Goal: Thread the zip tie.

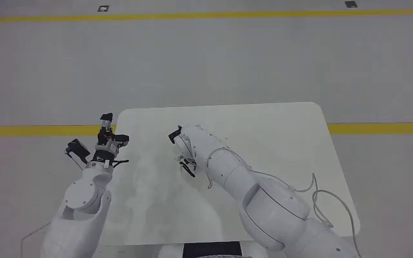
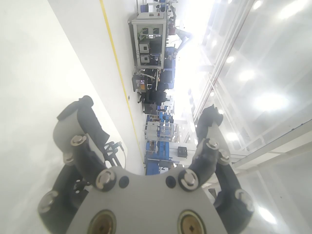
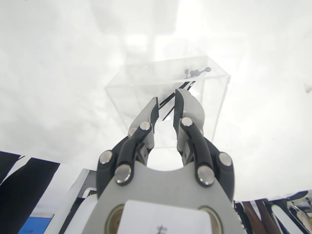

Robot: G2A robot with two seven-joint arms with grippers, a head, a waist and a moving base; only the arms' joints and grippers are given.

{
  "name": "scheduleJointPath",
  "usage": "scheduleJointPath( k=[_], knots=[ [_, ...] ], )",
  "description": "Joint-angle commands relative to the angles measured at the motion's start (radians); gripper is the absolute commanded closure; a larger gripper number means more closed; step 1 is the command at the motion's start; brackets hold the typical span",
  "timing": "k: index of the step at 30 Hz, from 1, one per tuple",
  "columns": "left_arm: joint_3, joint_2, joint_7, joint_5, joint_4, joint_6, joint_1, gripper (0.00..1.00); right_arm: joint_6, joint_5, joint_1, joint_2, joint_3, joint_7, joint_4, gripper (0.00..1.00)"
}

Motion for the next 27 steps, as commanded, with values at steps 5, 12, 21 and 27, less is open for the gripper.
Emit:
scheduleJointPath(
  k=[5,12,21,27],
  knots=[
    [0.0,0.0,0.0,0.0,0.0,0.0,0.0,0.0,-0.019,0.019,0.0,0.0,0.007,0.006,0.017,0.84],
    [0.0,0.0,0.0,0.0,0.0,0.0,0.0,0.0,-0.024,0.026,0.002,0.0,0.009,-0.001,0.028,0.89],
    [0.0,0.0,0.0,0.0,0.0,0.0,0.0,0.0,-0.017,0.02,0.004,-0.002,0.0,-0.004,0.032,1.0],
    [0.0,0.0,0.0,0.0,0.0,0.0,0.0,0.0,-0.014,0.018,0.017,-0.003,0.001,0.0,0.011,1.0]
  ],
)
